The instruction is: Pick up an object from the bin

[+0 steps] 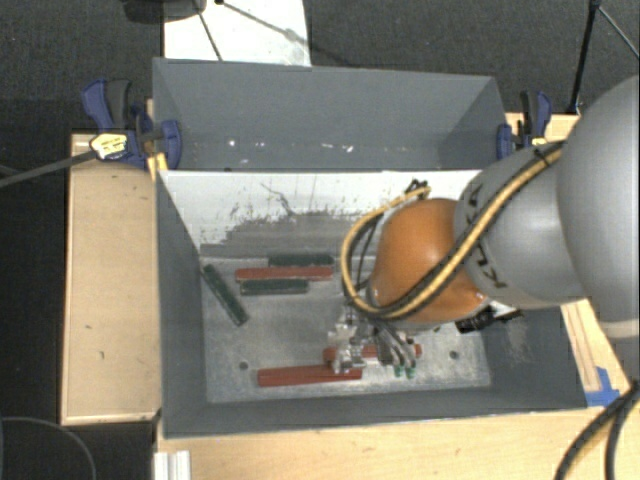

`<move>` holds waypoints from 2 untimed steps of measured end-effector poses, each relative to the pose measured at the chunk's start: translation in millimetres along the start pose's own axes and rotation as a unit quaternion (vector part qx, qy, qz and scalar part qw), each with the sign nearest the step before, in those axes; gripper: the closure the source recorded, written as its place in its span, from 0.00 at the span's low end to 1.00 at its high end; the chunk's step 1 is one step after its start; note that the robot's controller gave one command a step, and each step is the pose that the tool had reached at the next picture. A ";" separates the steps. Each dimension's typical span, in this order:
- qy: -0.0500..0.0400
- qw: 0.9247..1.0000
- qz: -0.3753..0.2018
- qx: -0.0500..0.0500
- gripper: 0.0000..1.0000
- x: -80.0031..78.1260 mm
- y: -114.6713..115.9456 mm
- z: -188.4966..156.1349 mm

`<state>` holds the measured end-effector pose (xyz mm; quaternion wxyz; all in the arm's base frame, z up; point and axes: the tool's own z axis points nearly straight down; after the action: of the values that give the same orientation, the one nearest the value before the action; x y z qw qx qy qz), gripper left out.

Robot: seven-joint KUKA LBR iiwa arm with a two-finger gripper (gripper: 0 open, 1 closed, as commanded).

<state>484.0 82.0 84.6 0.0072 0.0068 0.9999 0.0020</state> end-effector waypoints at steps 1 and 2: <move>0.004 1.000 0.001 0.001 1.00 0.2 0.0 -2.8; 0.008 0.998 -0.070 0.001 1.00 0.9 -9.9 -53.6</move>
Offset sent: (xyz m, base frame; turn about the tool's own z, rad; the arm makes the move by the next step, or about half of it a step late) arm -0.0008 -0.0161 0.0765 -0.1843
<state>482.2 71.9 138.1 -0.0012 -0.0629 0.9980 0.0001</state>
